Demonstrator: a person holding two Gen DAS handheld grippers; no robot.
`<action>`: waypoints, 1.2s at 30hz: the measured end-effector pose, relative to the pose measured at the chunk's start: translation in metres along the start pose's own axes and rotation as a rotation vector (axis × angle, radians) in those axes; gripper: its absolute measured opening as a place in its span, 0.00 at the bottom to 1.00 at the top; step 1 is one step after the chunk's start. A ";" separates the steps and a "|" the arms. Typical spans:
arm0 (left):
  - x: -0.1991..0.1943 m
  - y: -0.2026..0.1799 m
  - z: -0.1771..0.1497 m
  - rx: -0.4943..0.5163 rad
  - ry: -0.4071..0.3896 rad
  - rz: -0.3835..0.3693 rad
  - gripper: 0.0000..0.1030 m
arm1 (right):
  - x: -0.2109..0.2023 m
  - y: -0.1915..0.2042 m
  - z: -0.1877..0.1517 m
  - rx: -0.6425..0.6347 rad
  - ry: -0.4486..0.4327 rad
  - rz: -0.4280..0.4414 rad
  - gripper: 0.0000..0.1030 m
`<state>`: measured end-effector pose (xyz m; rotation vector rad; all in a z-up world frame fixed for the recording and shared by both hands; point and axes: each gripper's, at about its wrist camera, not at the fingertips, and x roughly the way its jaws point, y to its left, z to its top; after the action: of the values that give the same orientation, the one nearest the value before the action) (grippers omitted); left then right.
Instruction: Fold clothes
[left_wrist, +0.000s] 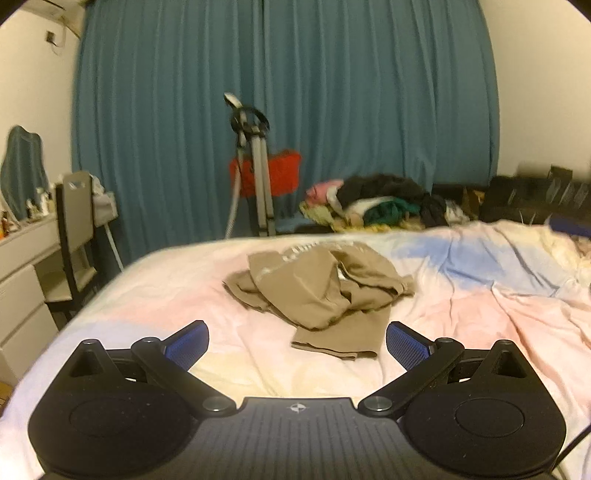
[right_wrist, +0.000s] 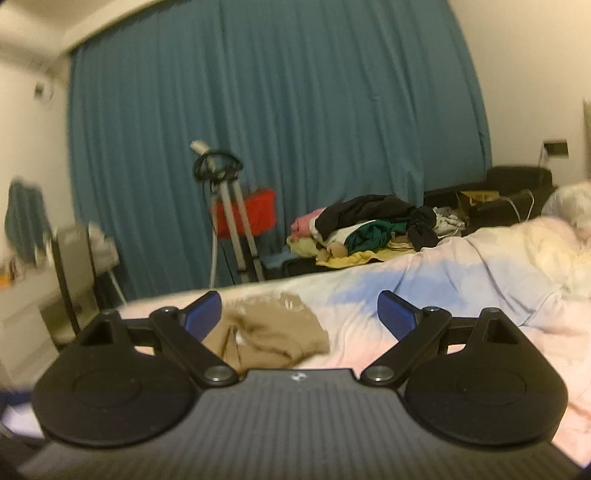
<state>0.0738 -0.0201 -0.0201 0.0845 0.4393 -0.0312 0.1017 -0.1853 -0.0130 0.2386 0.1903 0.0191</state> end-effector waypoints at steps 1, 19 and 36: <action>0.016 -0.002 0.003 0.002 0.023 -0.013 1.00 | 0.004 -0.005 0.000 0.022 0.003 0.000 0.90; 0.259 0.009 0.022 -0.179 0.139 0.001 0.38 | 0.098 -0.051 -0.072 0.096 0.276 -0.058 0.90; 0.006 0.052 0.025 -0.251 -0.091 -0.361 0.11 | 0.030 0.038 -0.072 -0.213 0.065 0.202 0.90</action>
<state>0.0925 0.0291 0.0041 -0.2432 0.3603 -0.3332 0.1172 -0.1308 -0.0786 0.0436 0.2262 0.2465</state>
